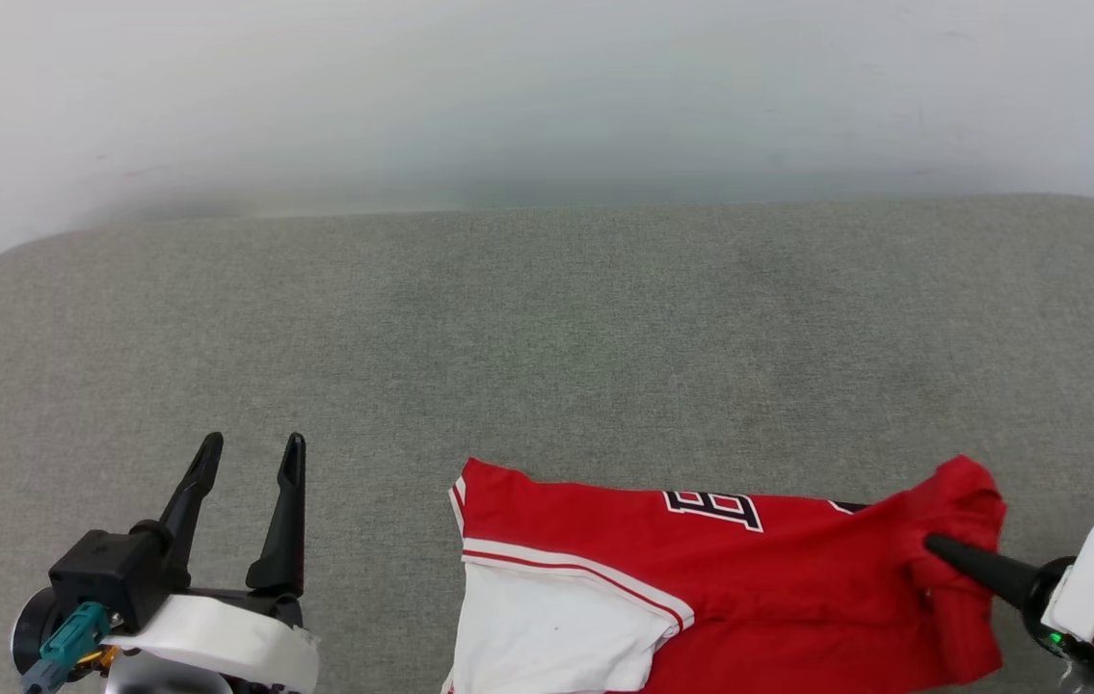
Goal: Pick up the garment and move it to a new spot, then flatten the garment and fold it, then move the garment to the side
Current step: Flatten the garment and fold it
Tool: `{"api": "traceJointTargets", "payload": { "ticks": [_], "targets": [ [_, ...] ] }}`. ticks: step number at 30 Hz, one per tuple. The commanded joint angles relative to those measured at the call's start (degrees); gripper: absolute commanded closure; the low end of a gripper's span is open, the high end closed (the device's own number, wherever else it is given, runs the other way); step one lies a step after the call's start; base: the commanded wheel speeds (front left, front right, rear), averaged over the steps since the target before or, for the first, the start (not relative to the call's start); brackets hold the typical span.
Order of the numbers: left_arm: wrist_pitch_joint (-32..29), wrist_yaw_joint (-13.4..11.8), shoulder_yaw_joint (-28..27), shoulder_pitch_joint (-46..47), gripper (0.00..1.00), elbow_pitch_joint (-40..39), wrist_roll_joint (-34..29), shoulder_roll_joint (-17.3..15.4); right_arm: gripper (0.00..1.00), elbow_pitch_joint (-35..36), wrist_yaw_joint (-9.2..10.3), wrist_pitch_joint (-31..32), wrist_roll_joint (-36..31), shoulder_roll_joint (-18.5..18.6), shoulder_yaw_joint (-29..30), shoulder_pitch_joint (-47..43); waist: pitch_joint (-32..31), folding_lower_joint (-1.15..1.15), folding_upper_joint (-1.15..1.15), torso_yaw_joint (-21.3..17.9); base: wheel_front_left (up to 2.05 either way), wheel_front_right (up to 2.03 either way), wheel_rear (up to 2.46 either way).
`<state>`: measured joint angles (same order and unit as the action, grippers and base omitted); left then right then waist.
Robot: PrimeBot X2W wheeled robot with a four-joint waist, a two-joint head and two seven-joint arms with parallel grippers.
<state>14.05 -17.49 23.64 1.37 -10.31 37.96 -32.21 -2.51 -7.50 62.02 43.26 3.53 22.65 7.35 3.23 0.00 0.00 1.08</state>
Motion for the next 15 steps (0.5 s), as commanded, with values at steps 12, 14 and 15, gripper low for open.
{"api": "traceJointTargets", "payload": {
  "ticks": [12, 14, 15],
  "targets": [
    [-0.57, 1.58, 1.40, 3.60, 0.00, 0.80, 0.23, 1.55, 1.00, -11.90, 0.01, -4.03, 26.84, -0.69, -20.77, 2.11, 2.14, 0.00, 0.00, 5.62, 0.00, 0.00, 0.00],
    [-0.46, 1.84, 1.60, 4.10, 0.00, 1.28, 0.27, 1.78, 1.00, -13.72, 0.01, -6.92, 29.87, -0.70, -25.01, 3.14, 2.59, 0.00, 0.00, 6.52, 0.00, 0.00, 0.00],
    [-0.39, 2.02, 1.63, 4.38, 0.00, 1.54, 0.26, 1.95, 1.00, -14.48, 0.01, -8.48, 31.17, -0.68, -26.99, 3.91, 2.82, 0.00, 0.00, 6.85, 0.00, 0.00, 0.00]
  ]
}}
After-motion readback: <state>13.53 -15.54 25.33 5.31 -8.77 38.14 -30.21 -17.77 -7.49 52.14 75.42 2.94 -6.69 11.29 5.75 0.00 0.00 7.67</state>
